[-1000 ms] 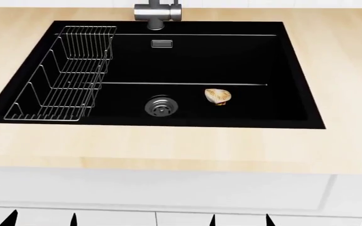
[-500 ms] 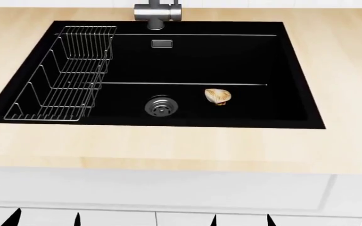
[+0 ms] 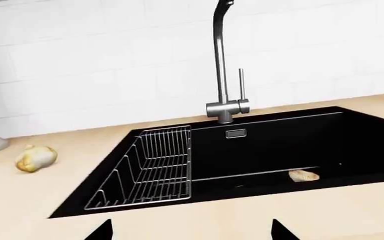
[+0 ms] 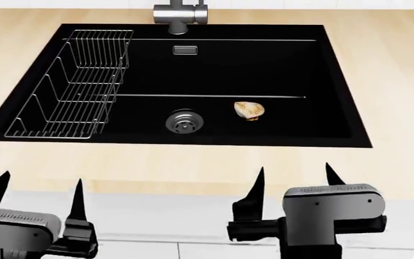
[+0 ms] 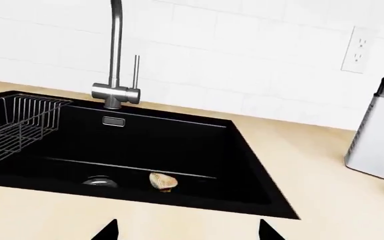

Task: Turn on the sink faucet.

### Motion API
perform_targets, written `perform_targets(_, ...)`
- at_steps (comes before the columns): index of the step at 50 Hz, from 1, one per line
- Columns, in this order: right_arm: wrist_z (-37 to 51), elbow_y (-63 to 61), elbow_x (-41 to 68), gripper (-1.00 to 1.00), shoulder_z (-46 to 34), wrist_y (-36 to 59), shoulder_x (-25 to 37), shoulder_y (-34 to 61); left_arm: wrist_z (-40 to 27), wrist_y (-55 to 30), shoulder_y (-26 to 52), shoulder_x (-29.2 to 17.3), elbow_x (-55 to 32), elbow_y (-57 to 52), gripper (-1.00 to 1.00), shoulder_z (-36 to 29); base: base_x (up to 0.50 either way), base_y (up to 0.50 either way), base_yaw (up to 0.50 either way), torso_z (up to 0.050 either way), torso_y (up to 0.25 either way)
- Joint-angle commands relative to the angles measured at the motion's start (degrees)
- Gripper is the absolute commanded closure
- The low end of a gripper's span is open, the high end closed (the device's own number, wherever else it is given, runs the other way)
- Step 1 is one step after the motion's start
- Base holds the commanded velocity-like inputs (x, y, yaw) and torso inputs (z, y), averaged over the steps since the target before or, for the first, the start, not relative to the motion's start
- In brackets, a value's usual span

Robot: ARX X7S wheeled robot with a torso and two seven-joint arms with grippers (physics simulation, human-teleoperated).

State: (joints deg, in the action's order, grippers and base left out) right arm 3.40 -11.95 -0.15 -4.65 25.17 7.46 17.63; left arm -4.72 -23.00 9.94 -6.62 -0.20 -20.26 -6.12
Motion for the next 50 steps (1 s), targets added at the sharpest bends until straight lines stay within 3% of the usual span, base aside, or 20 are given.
perform_targets(1,-4.27,-5.83,1.26,-1.00,0.26,16.07,3.53,14.65,3.15,-18.01,13.11,-2.71,-0.91,-7.58,-1.00,-0.70,0.00,0.00,0.00,0.000,0.000)
perform_targets(11,-9.14,2.51,2.09,-1.00,-3.44,22.89,5.92,29.45,7.16,-29.92,27.75,-5.40,-3.04,-7.08,-1.00,-0.93,0.00,0.00,0.00,0.000,0.000)
perform_targets(19,-12.81,12.27,2.37,-1.00,-4.98,21.91,8.17,38.90,9.33,-30.72,36.88,-7.72,-2.12,3.29,-1.00,-3.79,0.00,0.00,0.00,0.000,0.000)
perform_targets(29,-17.30,38.90,1.65,-1.00,-8.09,10.66,7.91,55.11,13.10,-22.46,53.28,-8.50,-0.35,27.29,-1.00,-9.07,0.00,0.00,0.00,0.000,0.000)
perform_targets(35,-18.59,49.10,0.74,-1.00,-10.05,6.43,7.05,59.58,12.64,-19.93,56.29,-7.64,-0.24,33.55,-1.00,-9.06,0.00,0.00,0.00,0.000,0.000)
perform_targets(44,-19.12,46.69,0.36,-1.00,-11.01,7.88,7.58,59.16,12.71,-18.57,56.86,-8.75,0.24,36.47,-1.00,-9.54,0.00,0.00,0.00,0.000,0.000)
perform_targets(50,-19.25,45.33,0.95,-1.00,-10.43,9.97,7.67,60.00,12.89,-19.62,58.51,-9.15,0.26,35.99,-1.00,-9.46,0.00,0.00,0.00,0.003,-0.246)
